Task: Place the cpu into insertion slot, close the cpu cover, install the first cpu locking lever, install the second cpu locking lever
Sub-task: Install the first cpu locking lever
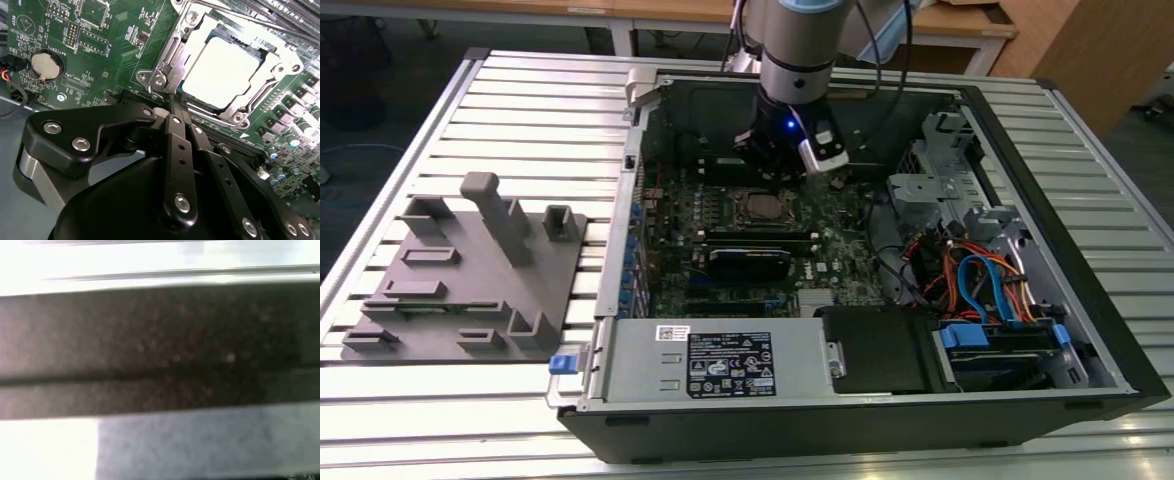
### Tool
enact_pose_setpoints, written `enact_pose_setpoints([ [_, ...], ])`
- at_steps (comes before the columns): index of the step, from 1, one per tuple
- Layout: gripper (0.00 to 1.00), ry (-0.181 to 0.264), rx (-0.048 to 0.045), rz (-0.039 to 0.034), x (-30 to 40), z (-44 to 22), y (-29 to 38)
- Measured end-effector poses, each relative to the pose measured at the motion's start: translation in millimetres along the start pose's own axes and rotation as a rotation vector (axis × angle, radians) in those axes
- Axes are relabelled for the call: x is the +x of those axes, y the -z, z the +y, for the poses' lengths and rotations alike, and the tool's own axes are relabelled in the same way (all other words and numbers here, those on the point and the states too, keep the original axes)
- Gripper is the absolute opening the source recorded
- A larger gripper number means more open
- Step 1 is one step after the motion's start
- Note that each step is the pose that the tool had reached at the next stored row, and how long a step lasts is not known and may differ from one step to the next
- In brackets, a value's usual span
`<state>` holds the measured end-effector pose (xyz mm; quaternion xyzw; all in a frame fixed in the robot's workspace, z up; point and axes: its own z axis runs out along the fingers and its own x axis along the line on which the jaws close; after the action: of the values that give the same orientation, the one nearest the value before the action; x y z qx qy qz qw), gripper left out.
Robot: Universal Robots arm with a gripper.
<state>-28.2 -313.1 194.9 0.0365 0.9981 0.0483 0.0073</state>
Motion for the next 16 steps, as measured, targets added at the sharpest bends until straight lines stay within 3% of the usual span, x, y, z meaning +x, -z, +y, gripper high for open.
enact_pose_setpoints([
  [3, 0.10, 0.000, -0.0081, 0.0005, 0.0, 0.0, 0.1],
  [10, 0.10, 0.000, -0.0081, 0.0010, -0.1, 1.1, 12.7],
  [16, 0.10, 0.000, -0.0082, 0.0010, -0.3, -1.5, 13.4],
])
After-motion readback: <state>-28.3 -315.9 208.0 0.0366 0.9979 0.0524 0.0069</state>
